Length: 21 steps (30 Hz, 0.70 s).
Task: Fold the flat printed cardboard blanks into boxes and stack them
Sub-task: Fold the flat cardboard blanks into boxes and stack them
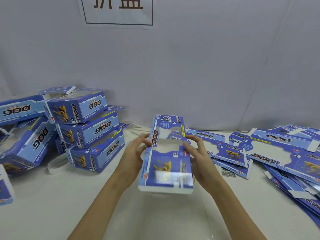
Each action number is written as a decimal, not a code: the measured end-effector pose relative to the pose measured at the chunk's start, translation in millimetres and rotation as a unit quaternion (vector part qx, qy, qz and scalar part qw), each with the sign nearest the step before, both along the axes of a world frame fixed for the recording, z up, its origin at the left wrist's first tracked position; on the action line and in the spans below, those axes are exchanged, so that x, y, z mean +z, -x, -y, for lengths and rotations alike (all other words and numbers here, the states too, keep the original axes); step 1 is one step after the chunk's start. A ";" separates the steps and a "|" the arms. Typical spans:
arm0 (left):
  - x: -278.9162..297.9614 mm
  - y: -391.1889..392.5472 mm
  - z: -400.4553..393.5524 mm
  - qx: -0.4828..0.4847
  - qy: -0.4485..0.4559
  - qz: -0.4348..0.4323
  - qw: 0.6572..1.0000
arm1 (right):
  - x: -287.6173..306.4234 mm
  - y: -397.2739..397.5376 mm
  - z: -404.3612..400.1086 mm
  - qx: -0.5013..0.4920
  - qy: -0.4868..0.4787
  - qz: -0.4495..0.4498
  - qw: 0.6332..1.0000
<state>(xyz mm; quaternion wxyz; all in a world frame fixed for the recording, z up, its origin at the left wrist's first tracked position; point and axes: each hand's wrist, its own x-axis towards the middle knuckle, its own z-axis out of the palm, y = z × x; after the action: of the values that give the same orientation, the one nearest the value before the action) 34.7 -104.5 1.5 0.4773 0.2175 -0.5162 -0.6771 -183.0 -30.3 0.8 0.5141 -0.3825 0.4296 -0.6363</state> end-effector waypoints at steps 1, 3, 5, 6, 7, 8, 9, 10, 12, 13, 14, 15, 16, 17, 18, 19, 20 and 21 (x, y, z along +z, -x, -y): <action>-1.8 2.2 0.4 0.019 0.033 0.045 0.998 | -3.1 -2.3 3.2 0.004 -0.006 -0.013 1.000; -6.0 3.1 3.7 0.053 0.046 0.068 0.995 | -6.4 1.0 3.2 0.026 -0.019 -0.031 0.999; -5.6 -1.5 6.4 0.053 -0.002 0.038 0.998 | -3.4 6.8 -0.7 0.046 -0.022 -0.021 0.998; -5.3 -3.8 8.2 0.056 -0.015 0.035 0.998 | -0.6 8.2 -4.9 0.064 -0.026 -0.016 0.998; -5.4 -5.7 8.6 0.061 -0.018 0.049 0.997 | 3.1 5.5 -5.7 0.086 -0.033 -0.013 0.996; -5.5 -7.0 7.7 0.065 -0.023 0.066 0.995 | 5.6 1.5 -7.0 0.100 -0.042 -0.023 0.994; -6.4 -6.7 7.0 0.069 -0.035 0.074 0.994 | 7.8 -3.2 -7.4 0.101 -0.050 -0.045 0.993; -7.2 -5.5 6.1 0.068 -0.045 0.080 0.993 | 10.1 -8.8 -8.0 0.084 -0.054 -0.078 0.992; -8.7 -3.2 3.7 0.073 -0.042 0.091 0.992 | 11.4 -19.1 -9.2 0.049 -0.040 -0.137 0.989; -9.5 -2.8 3.5 0.074 -0.032 0.093 0.992 | 9.6 -22.5 -9.8 0.038 -0.026 -0.150 0.988; -8.2 -2.8 2.9 0.071 -0.024 0.093 0.993 | 6.8 -24.2 -11.2 0.020 -0.010 -0.165 0.986; -4.9 -2.9 2.2 0.066 -0.012 0.101 0.993 | 4.5 -25.2 -12.2 -0.005 0.008 -0.182 0.983; -2.9 -2.6 1.2 0.065 -0.002 0.117 0.991 | 2.2 -24.3 -13.5 -0.024 0.020 -0.195 0.980; -2.6 -2.0 0.1 0.064 0.001 0.129 0.990 | 1.5 -24.4 -11.2 -0.037 0.028 -0.202 0.978; -2.5 -1.6 -1.2 0.065 -0.002 0.132 0.989 | 0.9 -23.5 -10.6 -0.047 0.030 -0.201 0.978; -2.9 -3.4 -3.8 0.062 0.000 0.131 0.989 | 0.8 -23.1 -9.1 -0.054 0.026 -0.194 0.979; -1.5 -3.4 -6.1 0.054 0.005 0.121 0.991 | -0.5 -22.4 -7.8 -0.065 0.020 -0.183 0.981; -1.5 -1.8 -4.6 0.054 0.009 0.120 0.991 | -3.3 -21.6 -6.4 -0.086 0.021 -0.168 0.982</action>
<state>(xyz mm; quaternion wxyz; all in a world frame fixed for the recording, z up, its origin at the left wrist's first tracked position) 36.5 -99.9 -0.1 0.4500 0.3205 -0.5628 -0.6149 -161.5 -24.0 -2.6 0.3697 -0.4562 0.5277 -0.6138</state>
